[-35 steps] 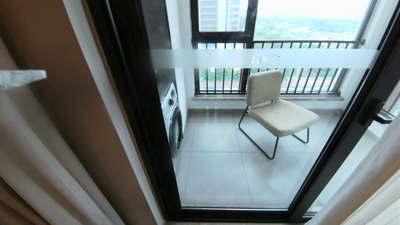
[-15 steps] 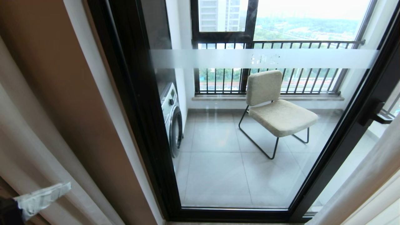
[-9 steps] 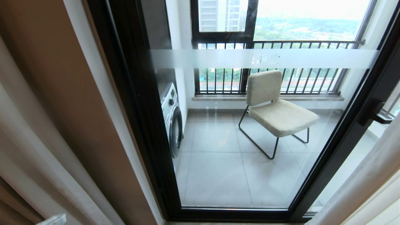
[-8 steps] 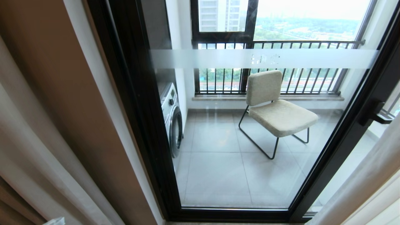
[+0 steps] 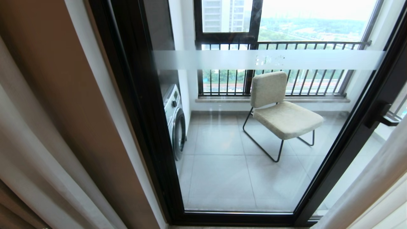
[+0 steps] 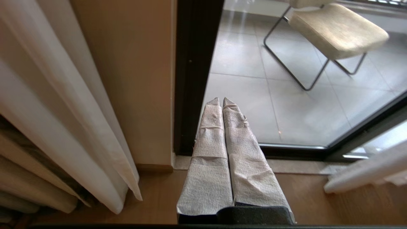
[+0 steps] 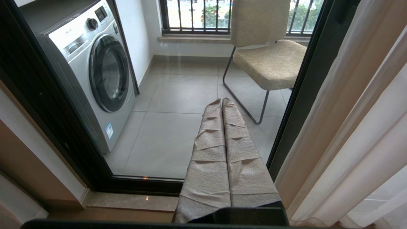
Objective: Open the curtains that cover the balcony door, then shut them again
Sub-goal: Pull the inner curtains open on both sides
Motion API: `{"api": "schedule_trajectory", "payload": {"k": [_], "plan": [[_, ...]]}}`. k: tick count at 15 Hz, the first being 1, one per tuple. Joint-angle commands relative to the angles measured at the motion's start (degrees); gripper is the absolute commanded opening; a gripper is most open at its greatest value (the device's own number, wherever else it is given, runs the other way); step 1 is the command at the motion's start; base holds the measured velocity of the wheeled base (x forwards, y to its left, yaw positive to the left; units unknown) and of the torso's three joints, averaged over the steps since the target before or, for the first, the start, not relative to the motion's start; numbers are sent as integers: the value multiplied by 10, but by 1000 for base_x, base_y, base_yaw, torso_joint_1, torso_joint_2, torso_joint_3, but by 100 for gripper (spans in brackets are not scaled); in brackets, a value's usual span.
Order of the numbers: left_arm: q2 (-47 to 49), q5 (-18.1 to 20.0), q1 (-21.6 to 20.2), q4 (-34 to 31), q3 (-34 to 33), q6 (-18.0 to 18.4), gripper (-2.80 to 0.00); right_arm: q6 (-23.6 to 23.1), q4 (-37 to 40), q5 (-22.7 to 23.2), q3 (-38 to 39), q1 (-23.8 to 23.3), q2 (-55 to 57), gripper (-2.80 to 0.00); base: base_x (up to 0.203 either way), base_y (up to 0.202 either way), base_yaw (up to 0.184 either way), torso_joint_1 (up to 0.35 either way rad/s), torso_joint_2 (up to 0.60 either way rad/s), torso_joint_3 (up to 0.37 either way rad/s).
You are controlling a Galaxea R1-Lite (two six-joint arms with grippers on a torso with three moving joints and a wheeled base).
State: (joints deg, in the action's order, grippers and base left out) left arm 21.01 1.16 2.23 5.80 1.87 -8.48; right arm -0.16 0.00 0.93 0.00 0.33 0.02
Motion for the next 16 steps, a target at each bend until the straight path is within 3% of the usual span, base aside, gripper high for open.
{"api": "schedule_trajectory", "payload": {"k": [1,8,11,12,16], "plan": [[-63,-39,5,-15,-18,2,-280,0,0,0,0,0,0,-280,0,0,0,0,0,0],[-204,-29,-22,-25,-18,5,-280,0,0,0,0,0,0,-280,0,0,0,0,0,0],[-210,-27,-22,-43,-19,100,-280,0,0,0,0,0,0,-280,0,0,0,0,0,0],[-210,-16,-22,-55,-18,114,-280,0,0,0,0,0,0,-280,0,0,0,0,0,0],[-210,-20,-22,-55,-19,97,-280,1,0,0,0,0,0,-280,0,0,0,0,0,0]]}}
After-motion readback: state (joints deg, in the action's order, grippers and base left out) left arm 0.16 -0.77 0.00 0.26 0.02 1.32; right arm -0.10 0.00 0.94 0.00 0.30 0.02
